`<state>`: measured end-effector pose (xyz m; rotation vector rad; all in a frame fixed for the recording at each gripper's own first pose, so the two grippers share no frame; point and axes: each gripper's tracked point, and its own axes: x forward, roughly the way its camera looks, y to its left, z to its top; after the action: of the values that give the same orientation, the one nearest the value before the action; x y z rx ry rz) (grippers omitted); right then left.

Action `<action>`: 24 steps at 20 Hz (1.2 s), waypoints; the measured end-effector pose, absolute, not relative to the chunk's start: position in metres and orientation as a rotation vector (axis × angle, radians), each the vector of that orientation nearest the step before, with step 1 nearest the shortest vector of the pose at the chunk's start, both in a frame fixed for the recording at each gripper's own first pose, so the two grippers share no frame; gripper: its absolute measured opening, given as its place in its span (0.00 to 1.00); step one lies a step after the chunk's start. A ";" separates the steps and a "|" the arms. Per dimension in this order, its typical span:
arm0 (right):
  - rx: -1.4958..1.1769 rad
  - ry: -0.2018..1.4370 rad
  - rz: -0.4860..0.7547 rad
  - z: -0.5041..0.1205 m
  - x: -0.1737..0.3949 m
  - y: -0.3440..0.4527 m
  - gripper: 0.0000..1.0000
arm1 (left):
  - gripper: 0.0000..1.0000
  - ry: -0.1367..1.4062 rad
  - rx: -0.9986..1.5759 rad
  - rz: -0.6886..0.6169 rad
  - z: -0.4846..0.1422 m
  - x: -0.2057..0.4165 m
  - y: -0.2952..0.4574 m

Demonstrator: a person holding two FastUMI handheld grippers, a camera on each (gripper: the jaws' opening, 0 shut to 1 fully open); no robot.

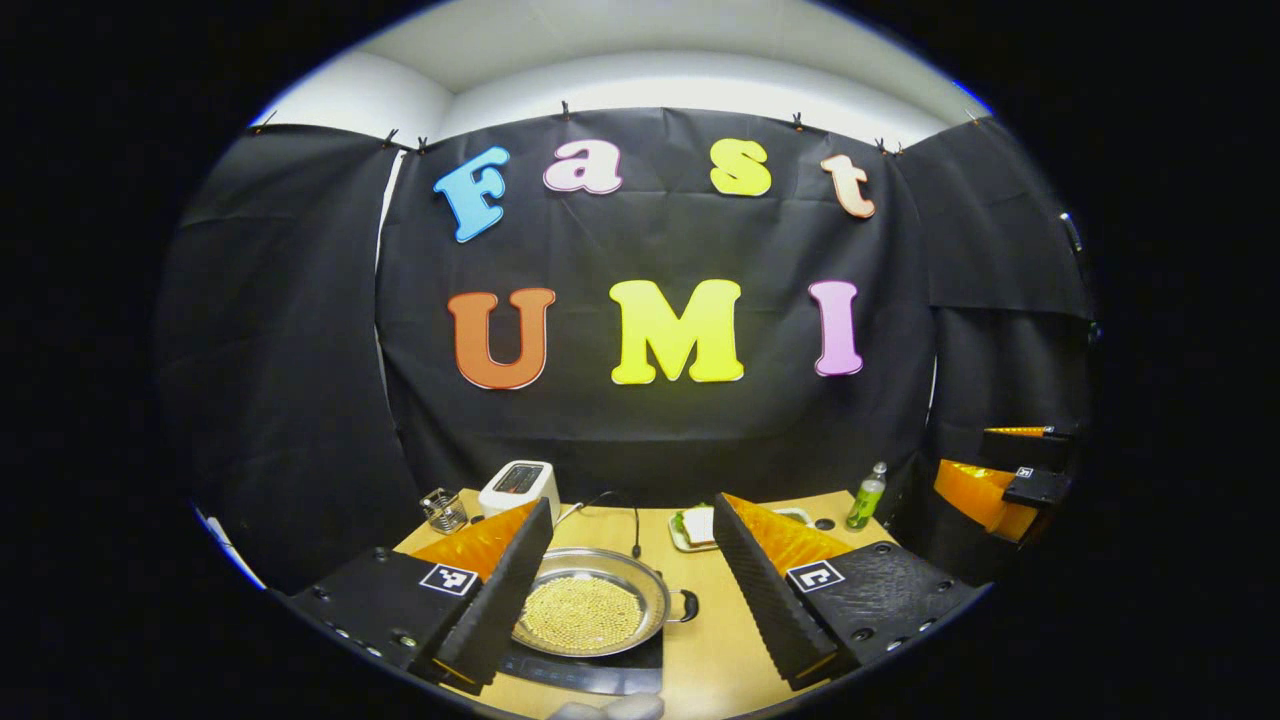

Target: First push the handle of the pot to place it horizontally, then grasp the pot with both hands and set it on the induction cooktop.

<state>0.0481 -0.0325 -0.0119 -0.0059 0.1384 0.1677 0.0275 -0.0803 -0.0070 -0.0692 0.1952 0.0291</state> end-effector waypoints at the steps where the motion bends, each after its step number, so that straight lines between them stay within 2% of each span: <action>1: 0.007 0.124 0.156 -0.005 0.043 -0.043 1.00 | 0.96 0.180 -0.068 0.031 0.002 0.024 -0.084; 10: 0.054 0.047 0.058 0.035 0.008 -0.107 1.00 | 0.96 0.110 -0.045 0.021 0.044 0.001 -0.114; 24: 0.060 0.016 0.018 0.049 -0.026 -0.138 1.00 | 0.96 0.087 -0.045 0.016 0.056 -0.021 -0.123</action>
<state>-0.0264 -0.1375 0.0488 0.0596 0.0165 0.0178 -0.0207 -0.1234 0.0560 -0.0452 0.0866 0.0158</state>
